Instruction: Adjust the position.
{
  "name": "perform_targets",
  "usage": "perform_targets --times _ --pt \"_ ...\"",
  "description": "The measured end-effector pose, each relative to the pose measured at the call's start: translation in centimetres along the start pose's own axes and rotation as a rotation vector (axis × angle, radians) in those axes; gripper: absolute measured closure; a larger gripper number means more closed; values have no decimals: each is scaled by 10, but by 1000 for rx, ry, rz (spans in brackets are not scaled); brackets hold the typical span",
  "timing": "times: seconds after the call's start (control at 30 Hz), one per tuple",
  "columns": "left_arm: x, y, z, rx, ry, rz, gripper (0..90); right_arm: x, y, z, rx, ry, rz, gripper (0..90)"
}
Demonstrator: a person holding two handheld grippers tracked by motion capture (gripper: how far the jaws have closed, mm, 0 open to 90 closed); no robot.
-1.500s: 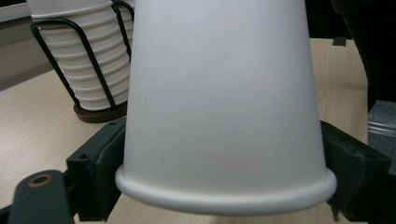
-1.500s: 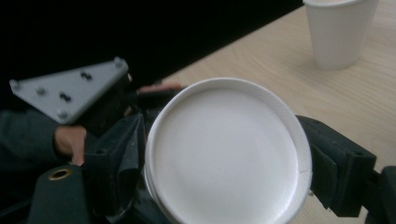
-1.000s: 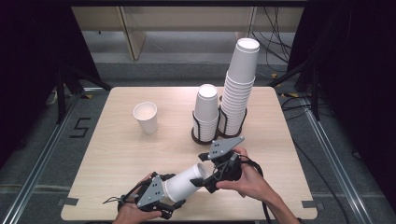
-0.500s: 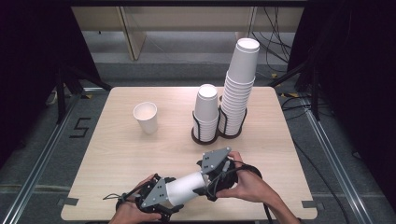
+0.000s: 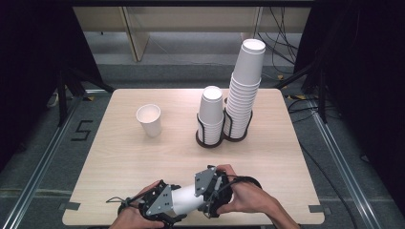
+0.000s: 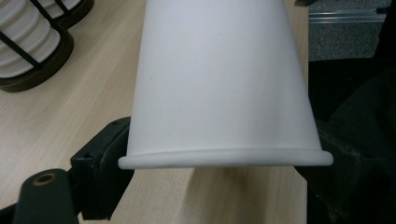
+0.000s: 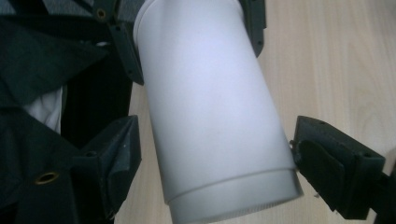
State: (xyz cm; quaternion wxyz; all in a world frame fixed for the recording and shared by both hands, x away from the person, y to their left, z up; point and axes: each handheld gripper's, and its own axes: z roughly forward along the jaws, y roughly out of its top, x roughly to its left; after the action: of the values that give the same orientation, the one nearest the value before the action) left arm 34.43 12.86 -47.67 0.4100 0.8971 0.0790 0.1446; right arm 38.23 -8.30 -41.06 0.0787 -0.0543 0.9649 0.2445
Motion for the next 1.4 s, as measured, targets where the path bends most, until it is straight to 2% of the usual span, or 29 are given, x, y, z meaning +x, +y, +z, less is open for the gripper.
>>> perform_targets --times 0.03,0.17,0.2,0.23,0.3,0.37,0.4,0.47,0.5,0.53,0.6,0.63,0.67,0.73,0.77,0.8,0.83,0.9,0.93,1.0,1.03,1.07,1.1,1.2,1.27,1.3,1.33,1.4 --pt "-1 0 0 -7 -7 -3 153 2 1 1 19 -9 12 176" --pt "-1 2 -1 -6 -28 8 151 5 4 9 64 9 -16 179" --pt "-2 1 -1 -19 -26 5 151 7 4 11 79 14 -2 181" --pt "-1 2 -2 -6 -29 12 151 4 4 14 66 26 -45 184" --pt "-2 2 -2 -14 -45 5 151 6 4 17 92 28 -49 200" --pt "-1 1 -3 -22 -48 14 150 6 3 19 101 27 -63 228" --pt "-1 0 -3 -28 -54 19 150 4 3 20 85 27 -106 236" --pt "-2 0 -4 -38 -63 14 148 8 1 18 110 46 -58 247" --pt "-1 -1 -5 -65 -52 11 140 6 0 18 88 53 -91 247" --pt "0 -1 -5 -77 -59 -2 129 3 -1 19 71 56 -123 245" --pt "2 -3 -5 -124 -64 -34 109 1 -3 16 53 55 -107 241" --pt "4 -4 -6 -139 -58 -48 101 3 -6 14 61 60 -43 239" --pt "5 -6 -6 -176 -56 -80 93 0 -7 14 31 61 -65 238" --pt "9 -9 -9 -222 -37 -128 83 -3 -12 11 -1 58 -40 238" --pt "11 -10 -9 -261 -36 -157 81 -7 -14 10 -39 61 -60 238" --pt "12 -11 -11 -287 -26 -182 81 -10 -16 8 -62 62 -54 238" --pt "13 -11 -13 -311 -20 -199 82 -10 -18 6 -92 88 -5 239" --pt "14 -11 -16 -349 -2 -216 98 -16 -22 2 -130 79 1 238" --pt "15 -11 -17 -354 -3 -220 126 -18 -24 0 -160 90 23 238" --pt "16 -12 -16 -380 2 -264 145 -23 -28 -4 -199 83 32 238" --pt "16 -13 -16 -384 4 -275 143 -24 -30 -7 -229 81 58 238" --pt "17 -13 -16 -401 -1 -308 144 -24 -30 -8 -245 91 80 238" --pt "18 -13 -16 -412 -3 -321 146 -25 -32 -9 -263 86 91 237" --pt "19 -13 -15 -450 -8 -345 144 -27 -34 -10 -309 103 117 235" --pt "19 -14 -15 -455 -10 -365 144 -29 -36 -10 -326 110 123 235" --pt "20 -14 -17 -438 -6 -369 139 -29 -36 -11 -331 96 111 235" --pt "19 -14 -16 -444 -10 -376 130 -29 -36 -10 -342 107 111 235" --pt "18 -13 -15 -442 -11 -370 137 -29 -37 -10 -353 120 118 234"
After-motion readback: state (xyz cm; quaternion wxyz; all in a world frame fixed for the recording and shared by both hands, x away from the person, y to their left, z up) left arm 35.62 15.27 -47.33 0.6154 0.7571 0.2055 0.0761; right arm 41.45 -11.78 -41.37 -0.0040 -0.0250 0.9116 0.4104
